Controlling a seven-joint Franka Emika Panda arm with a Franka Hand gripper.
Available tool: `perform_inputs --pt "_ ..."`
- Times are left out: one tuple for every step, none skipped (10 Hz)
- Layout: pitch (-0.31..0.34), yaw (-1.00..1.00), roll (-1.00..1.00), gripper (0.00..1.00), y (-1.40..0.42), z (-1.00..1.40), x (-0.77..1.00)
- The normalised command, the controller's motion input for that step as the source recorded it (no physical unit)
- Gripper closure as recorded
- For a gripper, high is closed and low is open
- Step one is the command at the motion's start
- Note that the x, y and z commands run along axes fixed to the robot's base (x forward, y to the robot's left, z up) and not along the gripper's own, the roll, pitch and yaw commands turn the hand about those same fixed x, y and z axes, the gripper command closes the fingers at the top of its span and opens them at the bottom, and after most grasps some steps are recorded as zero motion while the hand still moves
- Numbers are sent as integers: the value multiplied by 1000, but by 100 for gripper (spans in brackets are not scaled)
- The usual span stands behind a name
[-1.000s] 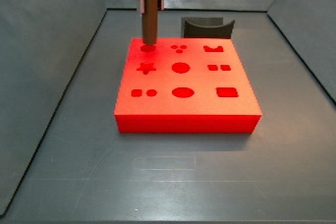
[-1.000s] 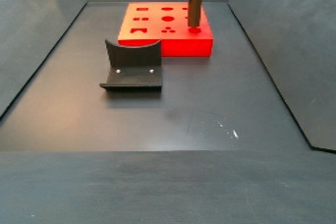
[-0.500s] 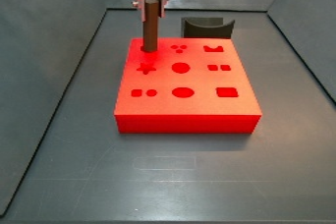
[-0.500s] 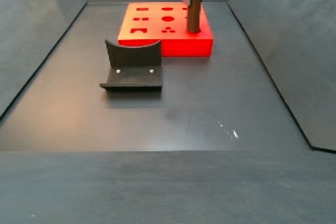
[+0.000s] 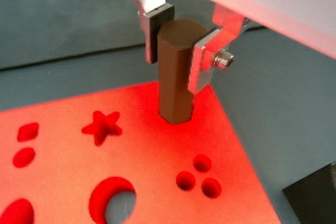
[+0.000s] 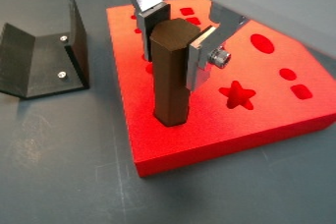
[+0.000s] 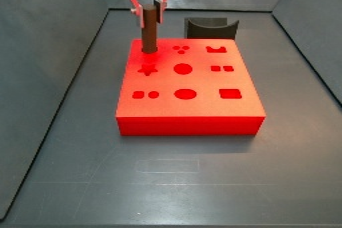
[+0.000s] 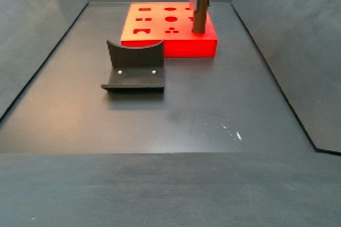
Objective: Insert the hexagon object.
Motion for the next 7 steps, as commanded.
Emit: perform_inputs --pt "-184 200 277 100 -74 -571 3" --pt "-173 174 279 100 -114 -597 0" --pt "-187 131 267 100 -117 -597 0" --pt "-193 109 276 100 -120 -569 0" --pt "-209 106 253 100 -94 -571 0" --pt "-119 40 116 100 0 -414 0" --pt "0 0 0 100 0 0 0"
